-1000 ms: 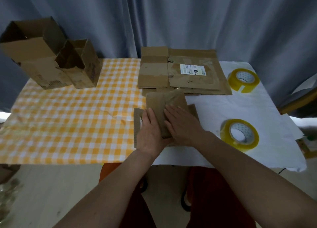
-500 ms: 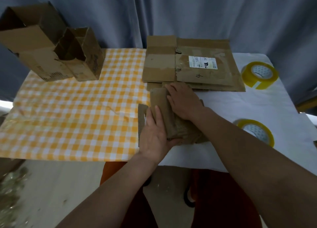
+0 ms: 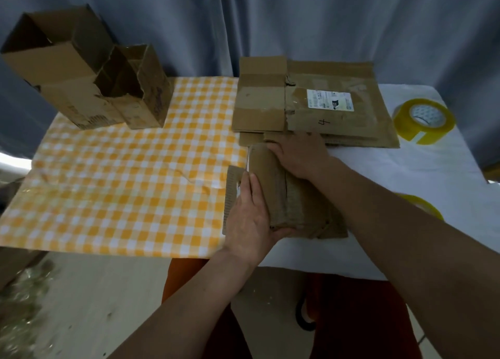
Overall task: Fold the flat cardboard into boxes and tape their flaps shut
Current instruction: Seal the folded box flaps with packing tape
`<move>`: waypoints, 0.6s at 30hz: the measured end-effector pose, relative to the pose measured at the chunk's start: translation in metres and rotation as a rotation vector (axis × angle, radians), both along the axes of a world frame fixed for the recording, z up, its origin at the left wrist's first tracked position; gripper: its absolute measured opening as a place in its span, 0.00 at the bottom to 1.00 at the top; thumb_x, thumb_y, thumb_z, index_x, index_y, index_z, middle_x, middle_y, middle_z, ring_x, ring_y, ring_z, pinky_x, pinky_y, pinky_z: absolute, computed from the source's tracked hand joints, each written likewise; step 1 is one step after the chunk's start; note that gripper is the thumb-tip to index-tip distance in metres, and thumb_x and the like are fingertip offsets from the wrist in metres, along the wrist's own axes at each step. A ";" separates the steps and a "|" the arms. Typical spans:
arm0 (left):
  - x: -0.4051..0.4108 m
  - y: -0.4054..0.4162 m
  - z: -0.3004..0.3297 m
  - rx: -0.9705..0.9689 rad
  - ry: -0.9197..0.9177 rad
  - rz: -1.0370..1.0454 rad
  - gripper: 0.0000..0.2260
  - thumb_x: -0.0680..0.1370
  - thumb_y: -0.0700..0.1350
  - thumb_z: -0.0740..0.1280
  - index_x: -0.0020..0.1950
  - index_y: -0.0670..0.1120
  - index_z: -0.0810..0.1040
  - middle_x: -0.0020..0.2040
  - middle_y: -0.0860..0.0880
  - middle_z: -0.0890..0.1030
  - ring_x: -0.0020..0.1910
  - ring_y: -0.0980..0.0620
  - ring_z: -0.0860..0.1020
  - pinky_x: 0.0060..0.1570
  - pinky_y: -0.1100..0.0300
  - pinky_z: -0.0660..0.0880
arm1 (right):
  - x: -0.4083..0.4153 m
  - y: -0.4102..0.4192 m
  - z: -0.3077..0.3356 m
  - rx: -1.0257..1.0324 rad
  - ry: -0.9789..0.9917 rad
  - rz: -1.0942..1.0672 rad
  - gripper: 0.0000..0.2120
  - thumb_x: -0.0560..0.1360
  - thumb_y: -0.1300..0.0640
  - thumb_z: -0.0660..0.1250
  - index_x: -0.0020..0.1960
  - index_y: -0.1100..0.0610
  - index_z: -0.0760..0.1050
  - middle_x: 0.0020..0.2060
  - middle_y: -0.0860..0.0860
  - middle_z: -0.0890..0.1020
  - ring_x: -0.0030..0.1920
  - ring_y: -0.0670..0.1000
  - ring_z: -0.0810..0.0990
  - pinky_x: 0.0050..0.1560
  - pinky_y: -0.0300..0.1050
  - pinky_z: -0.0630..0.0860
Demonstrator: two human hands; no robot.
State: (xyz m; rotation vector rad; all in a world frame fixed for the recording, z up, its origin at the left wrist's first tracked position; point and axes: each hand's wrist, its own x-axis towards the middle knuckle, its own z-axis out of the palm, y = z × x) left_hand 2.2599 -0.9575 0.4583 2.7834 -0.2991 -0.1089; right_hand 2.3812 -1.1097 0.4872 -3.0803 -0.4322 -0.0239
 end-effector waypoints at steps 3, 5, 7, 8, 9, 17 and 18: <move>0.001 0.000 0.001 0.018 0.005 -0.011 0.62 0.61 0.74 0.65 0.76 0.39 0.34 0.78 0.44 0.41 0.76 0.48 0.57 0.71 0.58 0.64 | -0.002 0.018 -0.005 0.188 0.005 0.020 0.17 0.82 0.50 0.48 0.57 0.54 0.74 0.54 0.54 0.79 0.53 0.56 0.76 0.54 0.51 0.67; 0.001 0.000 0.001 0.046 -0.006 -0.016 0.62 0.62 0.74 0.64 0.76 0.38 0.36 0.78 0.41 0.42 0.75 0.47 0.59 0.70 0.58 0.65 | 0.001 0.030 -0.009 0.225 0.053 0.042 0.17 0.83 0.53 0.48 0.63 0.52 0.73 0.61 0.51 0.77 0.59 0.55 0.74 0.58 0.53 0.65; 0.001 -0.002 0.002 0.078 -0.014 -0.016 0.61 0.63 0.74 0.64 0.76 0.37 0.37 0.78 0.40 0.43 0.73 0.46 0.62 0.69 0.58 0.66 | 0.004 0.043 -0.012 0.242 0.081 0.082 0.19 0.83 0.52 0.46 0.68 0.48 0.69 0.68 0.47 0.72 0.65 0.53 0.71 0.63 0.54 0.62; 0.002 -0.003 0.003 0.104 -0.023 -0.015 0.61 0.63 0.74 0.63 0.76 0.37 0.36 0.78 0.39 0.44 0.73 0.46 0.64 0.68 0.57 0.67 | 0.005 0.047 -0.012 0.253 0.088 0.085 0.19 0.83 0.51 0.45 0.70 0.47 0.67 0.69 0.47 0.71 0.65 0.53 0.71 0.64 0.55 0.61; 0.002 -0.003 0.004 0.135 -0.032 -0.018 0.61 0.63 0.75 0.62 0.76 0.37 0.36 0.78 0.39 0.43 0.72 0.46 0.65 0.67 0.57 0.67 | 0.006 0.046 -0.012 0.253 0.086 0.072 0.19 0.83 0.50 0.45 0.70 0.46 0.67 0.69 0.47 0.72 0.65 0.53 0.71 0.64 0.55 0.61; -0.001 -0.006 0.012 0.153 0.048 0.009 0.59 0.65 0.74 0.63 0.76 0.40 0.33 0.78 0.44 0.41 0.64 0.47 0.73 0.57 0.57 0.74 | 0.009 -0.011 -0.018 0.060 -0.030 -0.343 0.29 0.82 0.43 0.44 0.53 0.61 0.76 0.49 0.62 0.78 0.53 0.61 0.75 0.56 0.58 0.68; -0.002 -0.007 0.014 0.136 0.060 0.019 0.59 0.65 0.73 0.64 0.76 0.41 0.33 0.78 0.45 0.42 0.64 0.47 0.74 0.55 0.56 0.75 | 0.007 -0.015 -0.018 0.118 -0.011 -0.374 0.29 0.81 0.43 0.43 0.55 0.61 0.76 0.51 0.61 0.78 0.53 0.61 0.75 0.55 0.56 0.69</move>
